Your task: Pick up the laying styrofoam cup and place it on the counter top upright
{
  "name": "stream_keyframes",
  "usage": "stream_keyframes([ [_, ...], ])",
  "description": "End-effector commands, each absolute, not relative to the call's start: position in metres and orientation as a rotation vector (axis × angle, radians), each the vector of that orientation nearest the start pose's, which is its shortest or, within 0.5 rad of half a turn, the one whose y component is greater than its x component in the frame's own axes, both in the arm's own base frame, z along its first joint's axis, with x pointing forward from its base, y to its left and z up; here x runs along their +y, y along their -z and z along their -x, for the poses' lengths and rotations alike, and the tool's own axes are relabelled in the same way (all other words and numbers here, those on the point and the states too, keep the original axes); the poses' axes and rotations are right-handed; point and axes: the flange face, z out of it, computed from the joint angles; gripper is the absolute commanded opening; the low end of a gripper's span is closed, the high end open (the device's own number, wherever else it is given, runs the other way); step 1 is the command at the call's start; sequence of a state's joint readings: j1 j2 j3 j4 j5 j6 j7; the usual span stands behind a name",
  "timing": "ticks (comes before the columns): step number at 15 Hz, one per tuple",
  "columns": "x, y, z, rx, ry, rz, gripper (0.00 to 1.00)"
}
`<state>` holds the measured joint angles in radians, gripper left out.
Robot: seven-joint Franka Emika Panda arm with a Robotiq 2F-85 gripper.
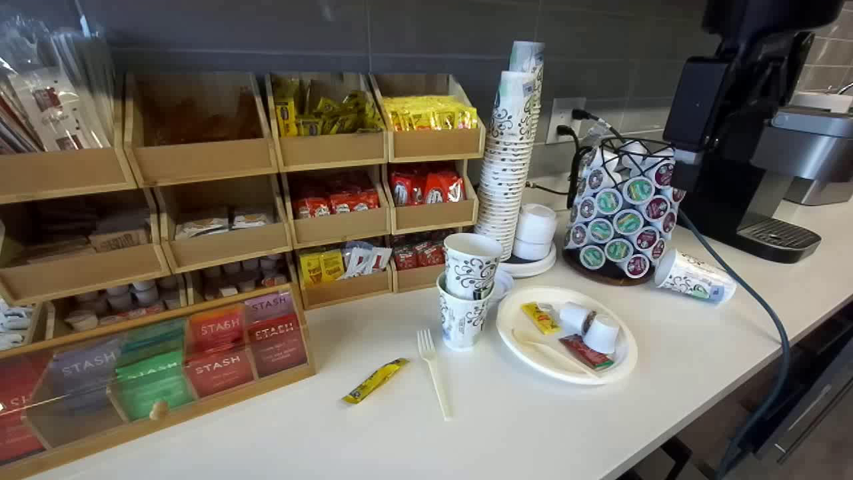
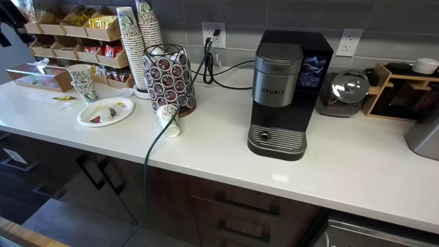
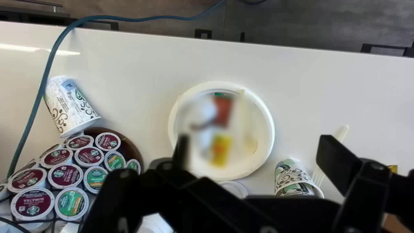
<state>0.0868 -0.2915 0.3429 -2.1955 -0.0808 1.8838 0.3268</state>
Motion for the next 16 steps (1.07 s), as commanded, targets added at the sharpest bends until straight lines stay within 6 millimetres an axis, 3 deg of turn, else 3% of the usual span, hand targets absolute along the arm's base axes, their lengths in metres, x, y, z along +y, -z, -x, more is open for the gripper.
stream_keyframes([
  [1, 0.198, -0.496, -0.423, -0.189, 0.045, 3.311, 1.0],
  [8, 0.198, -0.496, -0.423, -0.189, 0.045, 3.311, 1.0],
  [12, 0.178, -0.465, -0.442, 0.259, 0.065, 3.332, 1.0],
  [16, 0.146, -0.419, -0.471, 0.627, 0.097, 3.305, 1.0],
])
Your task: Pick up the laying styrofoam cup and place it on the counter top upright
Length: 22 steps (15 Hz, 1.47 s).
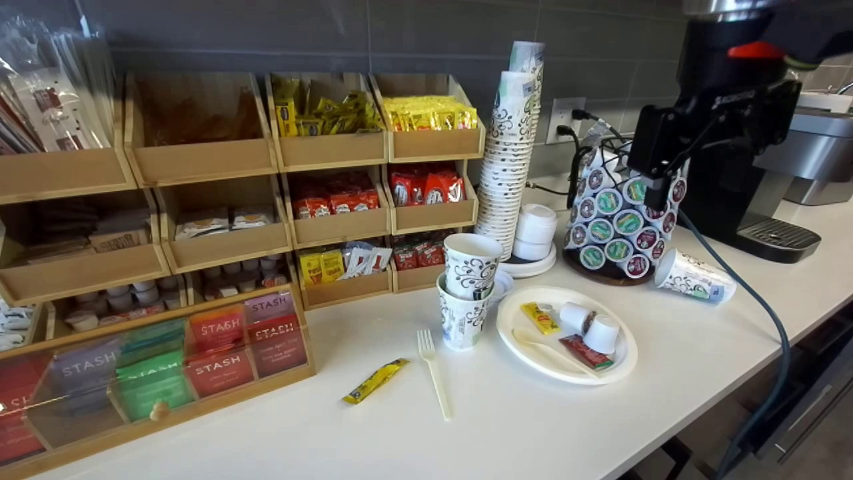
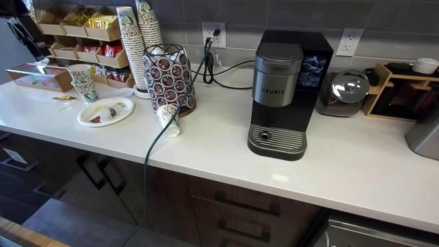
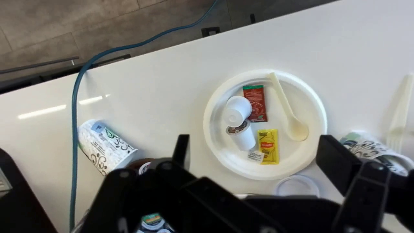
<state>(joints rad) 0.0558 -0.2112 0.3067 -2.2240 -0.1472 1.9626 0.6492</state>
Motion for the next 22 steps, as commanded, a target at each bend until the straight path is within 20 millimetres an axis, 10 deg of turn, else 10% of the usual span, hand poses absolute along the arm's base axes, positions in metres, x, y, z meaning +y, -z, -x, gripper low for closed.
stream_keyframes([
  [1, 0.138, -0.408, -0.478, 0.721, 0.103, 3.291, 1.0],
  [5, 0.103, -0.367, -0.497, 1.046, -0.016, 3.32, 1.0],
  [14, 0.099, -0.366, -0.5, 1.09, 0.032, 3.265, 1.0],
  [22, -0.004, -0.309, -0.51, 0.88, 0.344, 3.247, 1.0],
])
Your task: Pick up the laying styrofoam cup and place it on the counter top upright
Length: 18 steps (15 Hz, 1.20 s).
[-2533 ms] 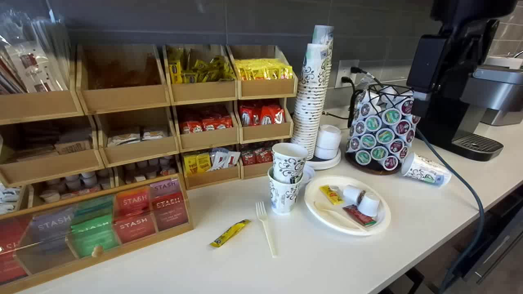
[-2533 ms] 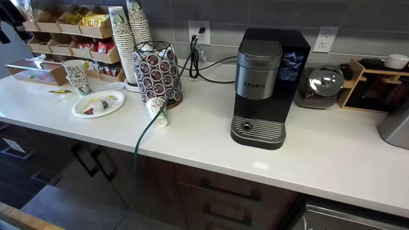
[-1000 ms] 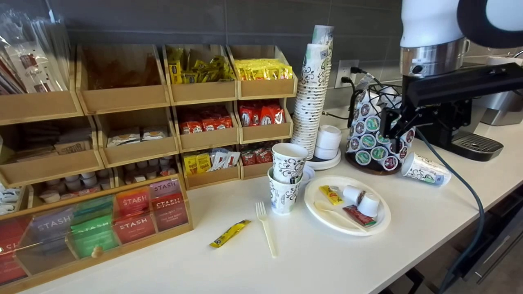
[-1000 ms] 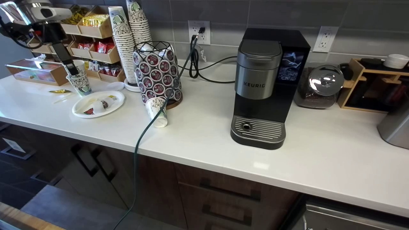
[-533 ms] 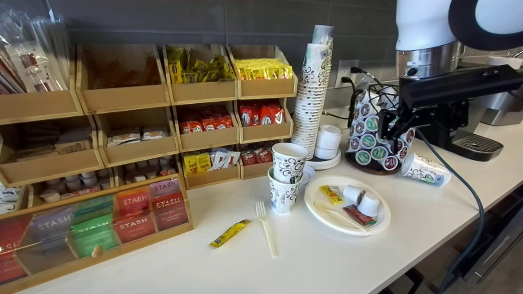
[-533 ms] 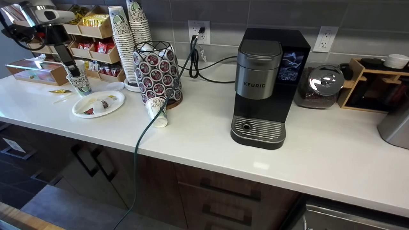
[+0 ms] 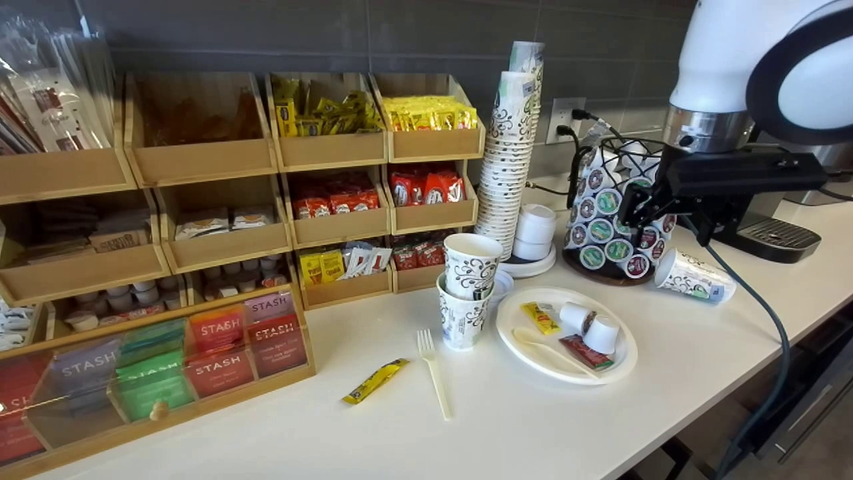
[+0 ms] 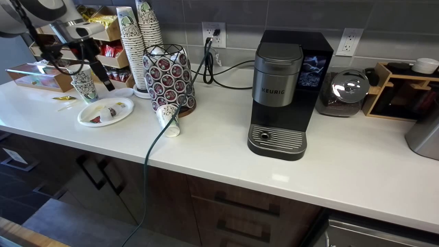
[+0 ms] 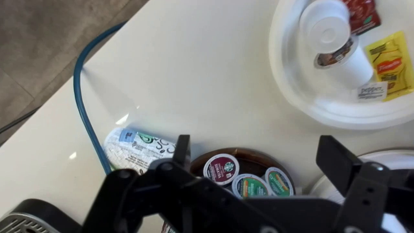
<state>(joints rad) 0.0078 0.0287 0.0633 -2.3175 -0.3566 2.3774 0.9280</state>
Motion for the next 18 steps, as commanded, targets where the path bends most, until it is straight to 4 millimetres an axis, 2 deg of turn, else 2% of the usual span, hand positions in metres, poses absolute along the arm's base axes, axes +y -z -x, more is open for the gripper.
stream_keyframes([
  [1, -0.02, -0.303, -0.512, 0.855, 0.396, 3.281, 1.0],
  [4, -0.06, -0.284, -0.515, 0.827, 0.451, 3.368, 1.0],
  [5, -0.048, -0.297, -0.513, 0.842, 0.419, 3.338, 1.0],
  [7, -0.058, -0.292, -0.513, 0.854, 0.412, 3.342, 1.0],
  [10, -0.052, -0.295, -0.516, 0.865, 0.435, 3.366, 1.0],
  [15, -0.06, -0.259, -0.515, 1.114, 0.334, 3.512, 1.0],
  [18, -0.054, -0.242, -0.515, 1.217, 0.275, 3.463, 1.0],
])
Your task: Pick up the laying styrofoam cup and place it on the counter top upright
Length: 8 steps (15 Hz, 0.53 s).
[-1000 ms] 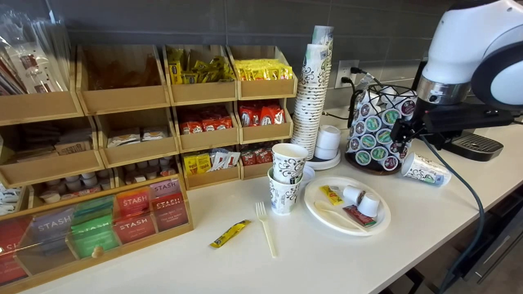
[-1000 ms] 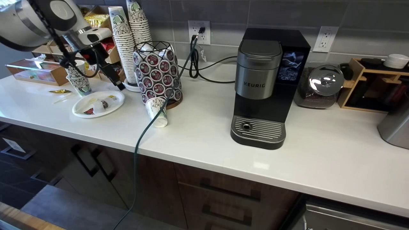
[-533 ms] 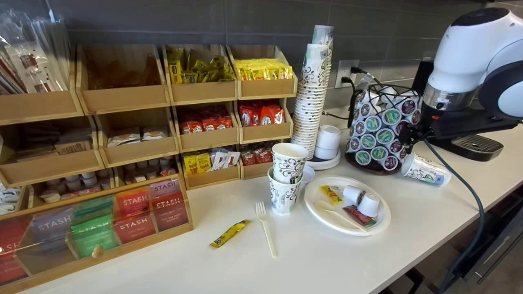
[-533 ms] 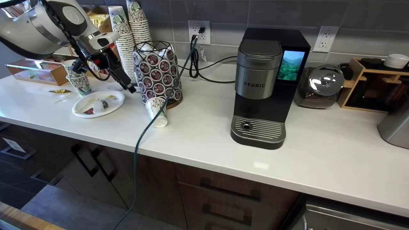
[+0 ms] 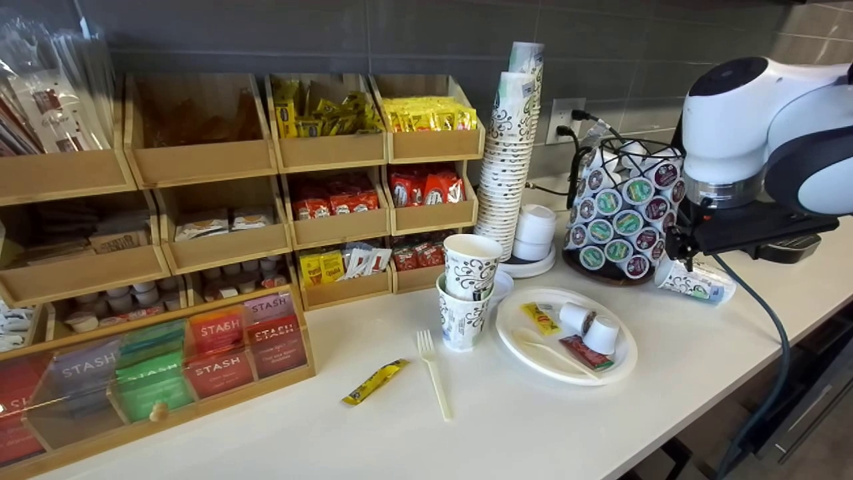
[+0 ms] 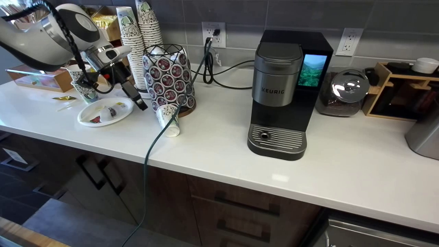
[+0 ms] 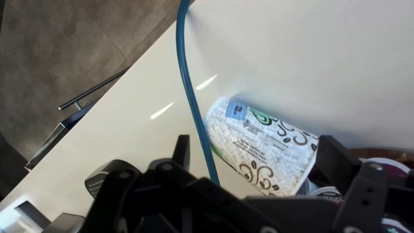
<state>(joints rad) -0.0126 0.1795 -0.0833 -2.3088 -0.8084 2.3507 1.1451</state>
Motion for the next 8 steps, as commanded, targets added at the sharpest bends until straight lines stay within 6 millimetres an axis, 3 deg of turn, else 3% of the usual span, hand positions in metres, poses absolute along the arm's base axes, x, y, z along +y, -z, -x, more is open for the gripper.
stream_keyframes([
  [1, -0.052, -0.238, -0.517, -0.893, -0.206, -2.469, 1.0],
  [4, -0.055, -0.226, -0.526, -0.97, -0.258, -2.493, 1.0],
  [8, -0.063, -0.217, -0.533, -0.912, -0.325, -2.465, 1.0],
])
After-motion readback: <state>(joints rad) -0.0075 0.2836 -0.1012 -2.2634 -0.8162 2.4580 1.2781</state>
